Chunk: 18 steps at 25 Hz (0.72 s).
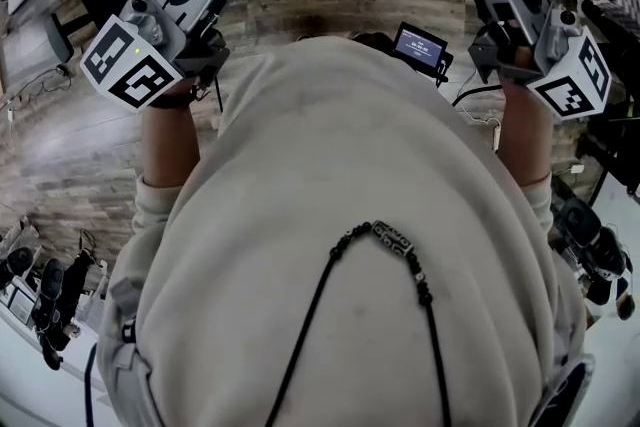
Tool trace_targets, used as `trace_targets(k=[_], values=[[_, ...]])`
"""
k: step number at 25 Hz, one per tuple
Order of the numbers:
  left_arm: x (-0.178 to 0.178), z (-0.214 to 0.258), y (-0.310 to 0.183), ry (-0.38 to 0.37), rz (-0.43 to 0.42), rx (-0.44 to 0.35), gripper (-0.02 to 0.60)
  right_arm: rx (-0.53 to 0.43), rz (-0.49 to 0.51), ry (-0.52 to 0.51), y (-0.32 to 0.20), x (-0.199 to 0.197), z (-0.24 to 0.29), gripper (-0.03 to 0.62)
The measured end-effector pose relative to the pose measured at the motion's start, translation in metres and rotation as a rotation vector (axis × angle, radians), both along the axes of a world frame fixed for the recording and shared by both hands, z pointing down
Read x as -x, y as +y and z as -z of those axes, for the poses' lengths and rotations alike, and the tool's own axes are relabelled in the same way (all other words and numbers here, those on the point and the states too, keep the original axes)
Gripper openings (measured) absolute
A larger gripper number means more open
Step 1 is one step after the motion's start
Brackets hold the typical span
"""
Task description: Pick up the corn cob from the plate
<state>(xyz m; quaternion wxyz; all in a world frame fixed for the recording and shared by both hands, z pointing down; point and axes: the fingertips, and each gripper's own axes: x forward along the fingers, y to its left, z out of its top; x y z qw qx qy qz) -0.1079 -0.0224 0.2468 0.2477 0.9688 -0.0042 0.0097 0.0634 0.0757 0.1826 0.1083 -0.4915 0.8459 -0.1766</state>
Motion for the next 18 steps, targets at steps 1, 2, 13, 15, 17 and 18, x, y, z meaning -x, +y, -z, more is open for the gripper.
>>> trace_targets(k=[1,2,13,15,17,18], values=[[0.006,-0.004,-0.003,-0.001,0.013,0.014,0.002,0.003,0.007,0.001,-0.006,0.003,-0.001,0.015],[0.01,-0.007,-0.005,-0.001,0.024,0.027,0.002,0.003,0.015,0.002,-0.01,0.006,-0.001,0.015],[-0.032,0.004,0.011,0.008,0.094,0.051,0.002,-0.043,0.095,-0.041,-0.028,-0.035,0.001,0.015],[-0.047,0.011,0.015,0.008,0.078,0.028,0.002,-0.06,0.105,-0.044,-0.03,-0.046,0.005,0.015],[-0.06,0.019,0.021,0.004,0.054,-0.01,0.002,-0.067,0.112,-0.052,-0.031,-0.054,0.007,0.015],[-0.066,0.024,0.023,0.003,0.047,-0.025,0.002,-0.064,0.113,-0.061,-0.031,-0.058,0.006,0.015]])
